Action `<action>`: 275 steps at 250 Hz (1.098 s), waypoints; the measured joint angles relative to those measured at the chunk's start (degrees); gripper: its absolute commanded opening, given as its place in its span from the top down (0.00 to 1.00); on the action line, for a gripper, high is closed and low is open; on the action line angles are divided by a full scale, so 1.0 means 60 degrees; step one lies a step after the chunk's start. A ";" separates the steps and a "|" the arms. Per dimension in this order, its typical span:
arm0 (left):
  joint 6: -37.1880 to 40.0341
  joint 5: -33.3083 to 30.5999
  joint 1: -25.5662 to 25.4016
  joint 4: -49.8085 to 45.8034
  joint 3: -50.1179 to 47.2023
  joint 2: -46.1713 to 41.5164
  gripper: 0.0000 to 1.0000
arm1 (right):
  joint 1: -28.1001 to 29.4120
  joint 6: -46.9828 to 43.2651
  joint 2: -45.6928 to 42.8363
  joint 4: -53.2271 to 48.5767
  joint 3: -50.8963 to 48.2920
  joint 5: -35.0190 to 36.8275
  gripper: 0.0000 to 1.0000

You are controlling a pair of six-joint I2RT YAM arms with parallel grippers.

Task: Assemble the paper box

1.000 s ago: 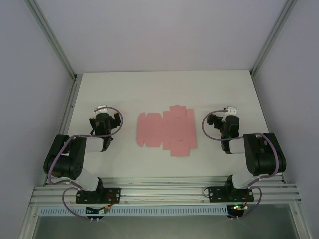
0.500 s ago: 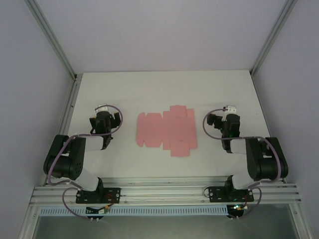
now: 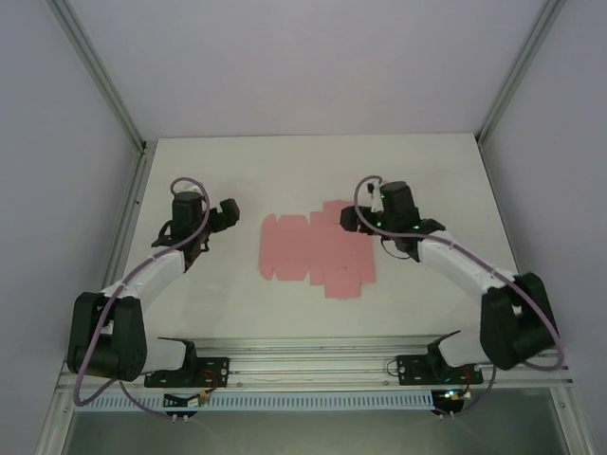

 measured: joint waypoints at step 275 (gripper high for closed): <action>-0.1264 0.5661 -0.1144 0.0251 0.0765 0.3552 0.20 | -0.0736 0.1271 0.3271 0.1504 -0.0211 -0.2262 0.42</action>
